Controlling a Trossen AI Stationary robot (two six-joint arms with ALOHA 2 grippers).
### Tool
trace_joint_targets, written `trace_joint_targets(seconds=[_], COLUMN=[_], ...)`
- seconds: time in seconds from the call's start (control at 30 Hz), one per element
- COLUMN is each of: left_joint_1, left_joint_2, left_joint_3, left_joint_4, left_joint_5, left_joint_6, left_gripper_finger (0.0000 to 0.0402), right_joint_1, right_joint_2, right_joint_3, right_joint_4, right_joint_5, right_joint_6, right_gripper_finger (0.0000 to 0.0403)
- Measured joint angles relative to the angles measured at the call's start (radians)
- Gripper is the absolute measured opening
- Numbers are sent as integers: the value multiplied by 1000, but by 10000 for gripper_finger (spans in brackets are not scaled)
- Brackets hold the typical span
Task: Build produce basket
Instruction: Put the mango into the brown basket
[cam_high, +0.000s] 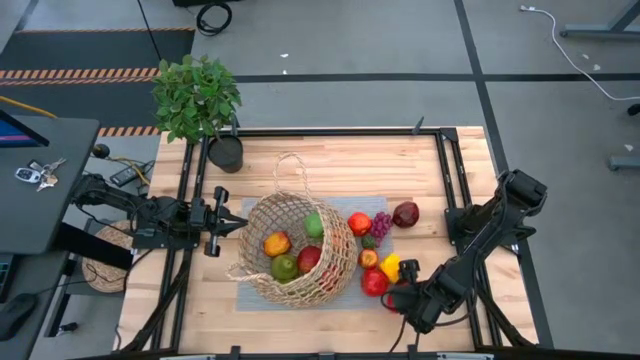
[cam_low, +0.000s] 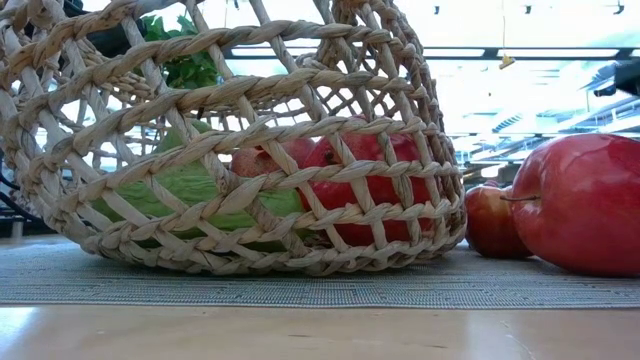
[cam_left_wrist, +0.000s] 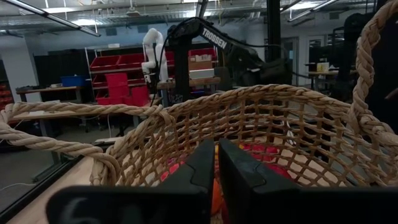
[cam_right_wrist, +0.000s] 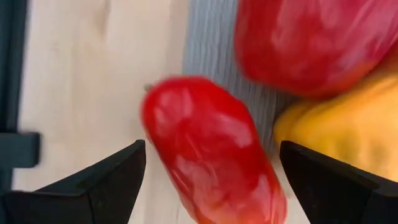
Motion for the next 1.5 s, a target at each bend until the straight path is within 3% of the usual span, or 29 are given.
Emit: trace_joint_targets(seconds=[0.23, 0.53, 0.67, 0.8, 0.97, 1.33, 1.5], left_joint_1=[0, 0, 0, 0, 0, 0, 0], left_joint_2=[0, 0, 0, 0, 0, 0, 0], left_joint_3=[0, 0, 0, 0, 0, 0, 0], left_joint_4=[0, 0, 0, 0, 0, 0, 0], left_joint_5=[0, 0, 0, 0, 0, 0, 0], left_joint_6=[0, 0, 0, 0, 0, 0, 0], left_gripper_finger=[36, 29, 34, 35, 29, 35, 29], right_joint_1=[-20, -30, -49, -99, -158, -290, -358], right_joint_2=[0, 0, -6, -7, -7, -9, -9], right_joint_3=[-90, -107, -95, -20, 108, 486, 595], right_joint_4=[82, 91, 75, 33, 29, 56, 106], right_joint_5=[-77, -94, -191, -261, -241, -105, -106], right_joint_6=[10, -15, 5, 54, -1, -356, -533], right_gripper_finger=[366, 269, 267, 280, 287, 284, 285])
